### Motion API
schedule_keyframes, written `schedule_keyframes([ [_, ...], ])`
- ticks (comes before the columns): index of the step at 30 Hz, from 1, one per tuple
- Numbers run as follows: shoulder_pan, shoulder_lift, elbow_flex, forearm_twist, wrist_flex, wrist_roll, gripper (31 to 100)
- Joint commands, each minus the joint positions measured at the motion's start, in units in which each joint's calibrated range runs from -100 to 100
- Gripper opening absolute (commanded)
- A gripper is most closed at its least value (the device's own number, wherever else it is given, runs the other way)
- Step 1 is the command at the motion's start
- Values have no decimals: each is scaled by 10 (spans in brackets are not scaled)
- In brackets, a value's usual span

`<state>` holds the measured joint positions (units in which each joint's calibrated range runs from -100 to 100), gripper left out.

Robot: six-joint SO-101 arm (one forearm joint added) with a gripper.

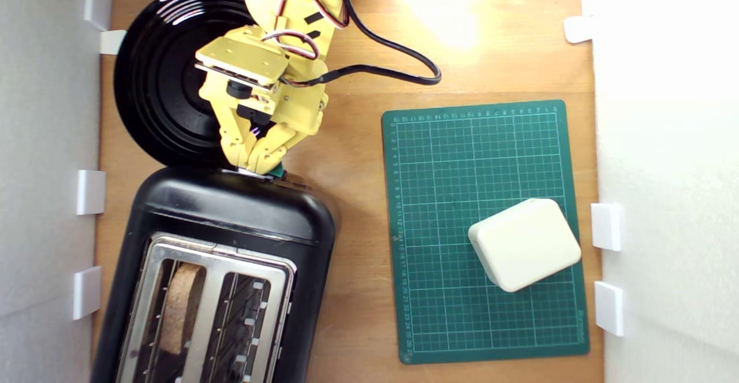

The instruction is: Start toaster

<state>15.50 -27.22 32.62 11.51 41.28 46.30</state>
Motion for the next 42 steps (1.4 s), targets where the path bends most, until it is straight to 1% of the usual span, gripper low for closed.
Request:
schedule_keyframes([
  [1, -17, 14, 0, -9, -7, -1, 314],
  [4, -26, 29, 0, -9, -7, -1, 314],
  [10, -29, 47, 3, -9, -26, -13, 314],
  [19, -22, 67, 65, -1, -84, -10, 314],
  [25, -16, 68, 135, -7, -150, -9, 313],
  [37, -15, 69, 221, -9, -173, -13, 313],
  [38, -15, 70, 233, -11, -188, -13, 313],
  [40, -14, 76, 252, -32, -206, -9, 313],
  [42, -14, 84, 258, -43, -209, -9, 313],
])
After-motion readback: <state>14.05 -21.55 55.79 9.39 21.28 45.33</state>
